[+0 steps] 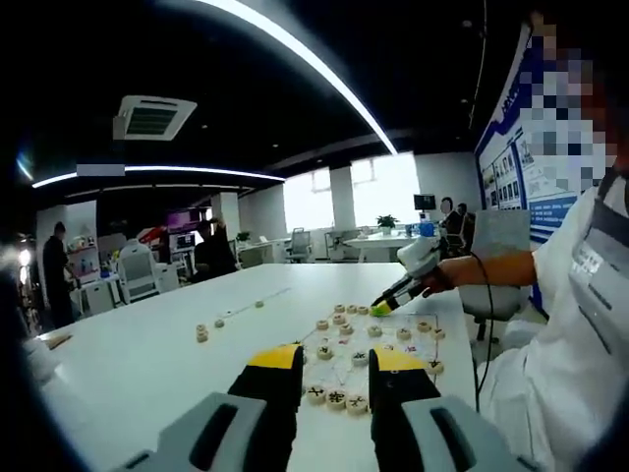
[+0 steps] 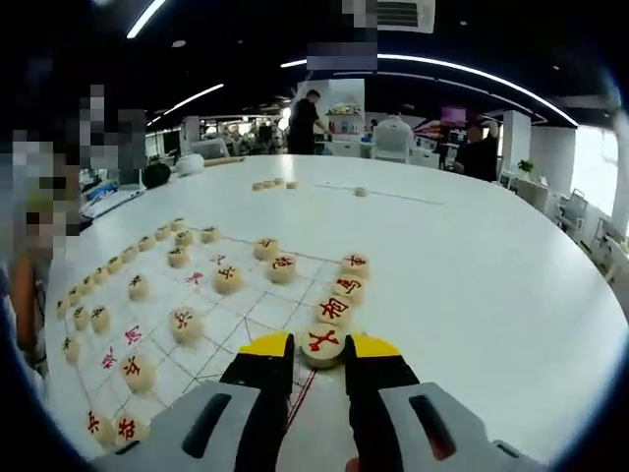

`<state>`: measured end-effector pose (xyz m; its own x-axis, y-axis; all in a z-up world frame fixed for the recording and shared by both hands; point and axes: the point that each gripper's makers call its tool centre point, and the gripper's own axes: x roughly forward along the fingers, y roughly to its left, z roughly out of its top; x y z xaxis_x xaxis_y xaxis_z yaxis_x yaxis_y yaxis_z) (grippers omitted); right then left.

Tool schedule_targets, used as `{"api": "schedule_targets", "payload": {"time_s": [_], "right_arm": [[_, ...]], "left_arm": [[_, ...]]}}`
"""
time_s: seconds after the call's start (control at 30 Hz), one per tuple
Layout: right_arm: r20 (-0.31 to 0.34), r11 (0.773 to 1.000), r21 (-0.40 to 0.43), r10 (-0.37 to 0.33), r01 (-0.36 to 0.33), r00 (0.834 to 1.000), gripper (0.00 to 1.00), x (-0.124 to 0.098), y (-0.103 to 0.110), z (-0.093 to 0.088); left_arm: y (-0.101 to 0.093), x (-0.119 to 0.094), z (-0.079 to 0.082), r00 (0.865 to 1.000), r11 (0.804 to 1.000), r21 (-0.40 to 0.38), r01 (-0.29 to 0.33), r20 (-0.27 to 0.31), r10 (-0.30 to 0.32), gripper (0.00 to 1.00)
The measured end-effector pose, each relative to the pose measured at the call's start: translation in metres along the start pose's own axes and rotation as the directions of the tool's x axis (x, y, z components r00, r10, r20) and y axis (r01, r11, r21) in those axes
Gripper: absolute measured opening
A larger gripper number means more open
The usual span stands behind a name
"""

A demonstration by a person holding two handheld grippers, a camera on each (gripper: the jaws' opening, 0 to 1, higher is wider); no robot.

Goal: Pick up the chess pieces one by one and place each piece onto its starting position on the chessboard, setting the pieces on their correct points until all the chess pieces are arranged in the starting layout

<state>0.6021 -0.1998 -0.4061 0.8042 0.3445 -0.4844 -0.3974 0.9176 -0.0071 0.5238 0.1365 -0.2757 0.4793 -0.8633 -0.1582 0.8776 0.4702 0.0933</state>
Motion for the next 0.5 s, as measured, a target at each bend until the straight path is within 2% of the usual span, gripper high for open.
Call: {"api": "schedule_targets", "payload": {"time_s": [0.07, 0.1, 0.23, 0.27, 0.3, 0.4, 0.5], "right_arm": [[0.016, 0.999, 0.038, 0.021, -0.021, 1.0, 0.42, -0.002, 0.002, 0.001], [0.039, 0.998, 0.058, 0.023, -0.026, 0.999, 0.44, -0.004, 0.001, 0.004], [0.14, 0.98, 0.191, 0.038, -0.064, 0.989, 0.43, -0.024, -0.006, 0.024], [0.188, 0.964, 0.257, 0.024, -0.072, 0.982, 0.43, -0.033, -0.014, 0.034], [0.216, 0.955, 0.286, 0.014, -0.077, 0.976, 0.43, -0.039, -0.019, 0.041], [0.266, 0.95, 0.305, -0.023, -0.061, 0.964, 0.41, -0.053, -0.03, 0.057], [0.293, 0.951, 0.302, -0.027, -0.066, 0.956, 0.41, -0.059, -0.028, 0.07]], "left_arm": [[0.0, 0.0, 0.0, 1.0, 1.0, 0.001, 0.0, -0.001, 0.0, 0.29], [0.0, 0.0, 0.0, 1.0, 1.0, 0.001, -0.002, -0.001, 0.002, 0.29], [0.001, -0.001, -0.001, 1.0, 1.0, 0.001, -0.007, -0.002, 0.007, 0.29], [0.001, -0.001, 0.0, 1.0, 1.0, -0.001, -0.007, -0.001, 0.007, 0.29], [0.001, -0.001, 0.0, 1.0, 1.0, -0.002, -0.008, 0.001, 0.008, 0.29], [0.001, 0.0, 0.0, 1.0, 1.0, -0.004, -0.006, 0.002, 0.006, 0.29], [0.001, 0.001, 0.0, 1.0, 1.0, -0.004, -0.004, -0.001, 0.004, 0.29]]}}
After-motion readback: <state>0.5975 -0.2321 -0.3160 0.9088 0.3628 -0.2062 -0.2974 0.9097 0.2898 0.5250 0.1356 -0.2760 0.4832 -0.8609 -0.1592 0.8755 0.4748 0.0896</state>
